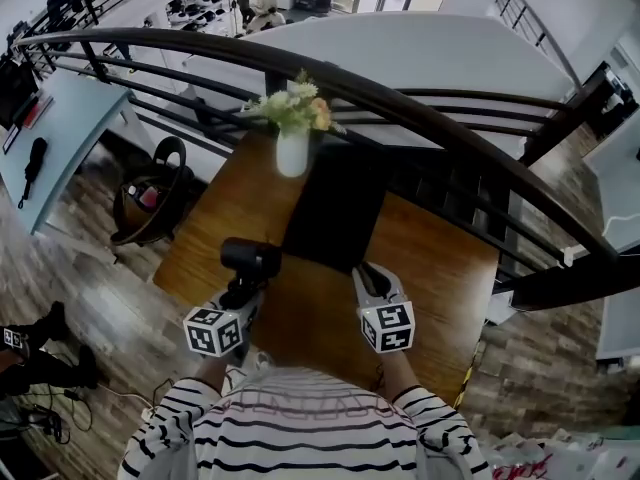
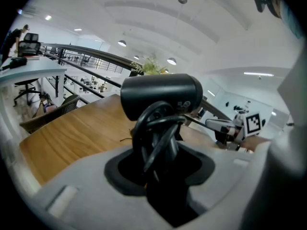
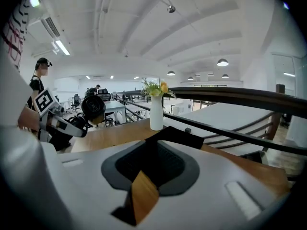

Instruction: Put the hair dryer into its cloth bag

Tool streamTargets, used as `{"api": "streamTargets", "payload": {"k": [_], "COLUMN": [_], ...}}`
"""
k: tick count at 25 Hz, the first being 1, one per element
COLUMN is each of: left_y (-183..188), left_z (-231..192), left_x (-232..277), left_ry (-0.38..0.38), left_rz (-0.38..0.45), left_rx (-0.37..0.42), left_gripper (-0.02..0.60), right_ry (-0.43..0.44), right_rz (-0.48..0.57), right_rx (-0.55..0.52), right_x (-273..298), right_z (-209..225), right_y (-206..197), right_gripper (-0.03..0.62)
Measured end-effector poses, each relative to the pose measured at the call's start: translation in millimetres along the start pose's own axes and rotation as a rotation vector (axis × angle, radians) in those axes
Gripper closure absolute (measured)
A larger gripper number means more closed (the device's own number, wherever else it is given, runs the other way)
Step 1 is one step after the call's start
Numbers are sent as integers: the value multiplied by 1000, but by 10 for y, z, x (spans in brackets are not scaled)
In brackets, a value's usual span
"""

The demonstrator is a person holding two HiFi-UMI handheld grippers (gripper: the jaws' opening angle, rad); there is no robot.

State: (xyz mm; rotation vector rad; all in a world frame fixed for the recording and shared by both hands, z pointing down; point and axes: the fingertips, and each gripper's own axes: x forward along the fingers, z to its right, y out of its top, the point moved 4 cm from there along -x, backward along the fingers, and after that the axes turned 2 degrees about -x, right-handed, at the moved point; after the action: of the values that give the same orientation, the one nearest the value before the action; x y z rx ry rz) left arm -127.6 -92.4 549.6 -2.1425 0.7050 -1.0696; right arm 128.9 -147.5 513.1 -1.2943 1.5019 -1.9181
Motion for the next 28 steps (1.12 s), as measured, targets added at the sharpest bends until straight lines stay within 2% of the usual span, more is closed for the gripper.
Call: {"api": "streamTargets", "payload": {"k": [4, 10, 15, 19, 28], "left_y": [-20, -169, -282, -331, -417], "left_z": [-76, -158, -157, -208, -301], "left_x": [110, 257, 327, 332, 305], "left_ry": [1, 17, 24, 33, 50], "left_rz": [-30, -74, -104, -122, -141], "left_rx": [-2, -18, -20, -26, -46], "left_gripper": [419, 419, 419, 419, 419], "right_ry": [1, 55, 120, 179, 254], "right_rz": [-69, -207, -331, -400, -497], "right_rx": [-57, -177, -388, -550, -729], "right_x": [226, 516, 751, 966, 1269], "right_z": [88, 135, 111, 49, 93], "right_y": [-136, -538, -842, -931, -959], "right_gripper": [483, 447, 434, 431, 454]}}
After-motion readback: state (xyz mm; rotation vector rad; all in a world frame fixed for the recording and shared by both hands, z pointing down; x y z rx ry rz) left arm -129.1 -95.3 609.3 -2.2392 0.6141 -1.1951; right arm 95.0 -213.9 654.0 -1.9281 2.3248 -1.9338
